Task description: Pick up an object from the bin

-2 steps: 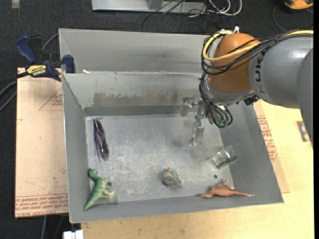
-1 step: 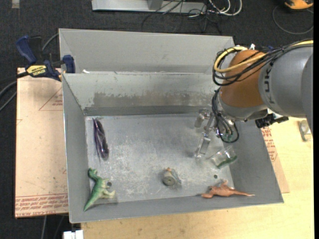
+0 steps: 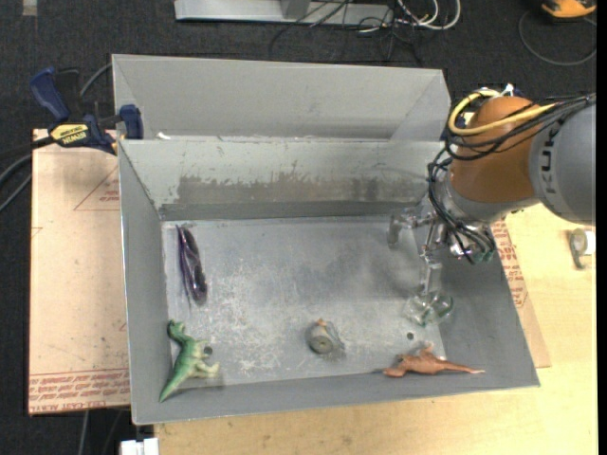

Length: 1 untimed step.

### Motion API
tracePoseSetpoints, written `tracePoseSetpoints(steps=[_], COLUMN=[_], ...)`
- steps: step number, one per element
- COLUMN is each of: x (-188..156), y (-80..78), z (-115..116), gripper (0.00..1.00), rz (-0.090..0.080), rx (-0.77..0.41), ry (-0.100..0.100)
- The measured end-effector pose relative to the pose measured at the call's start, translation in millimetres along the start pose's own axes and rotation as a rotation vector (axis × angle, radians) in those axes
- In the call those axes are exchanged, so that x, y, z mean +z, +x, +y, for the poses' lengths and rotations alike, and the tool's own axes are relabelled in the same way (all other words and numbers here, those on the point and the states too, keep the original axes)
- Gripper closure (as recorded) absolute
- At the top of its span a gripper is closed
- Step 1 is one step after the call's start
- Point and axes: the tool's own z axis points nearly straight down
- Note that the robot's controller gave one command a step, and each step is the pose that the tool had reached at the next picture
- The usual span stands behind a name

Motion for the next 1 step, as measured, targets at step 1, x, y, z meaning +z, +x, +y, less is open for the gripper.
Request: tracePoseSetpoints(steps=[1], x=[4.1], y=[7.2], z=[-15.8], gripper=[0.00], rz=[0.006], rx=[0.380], ry=[0.000])
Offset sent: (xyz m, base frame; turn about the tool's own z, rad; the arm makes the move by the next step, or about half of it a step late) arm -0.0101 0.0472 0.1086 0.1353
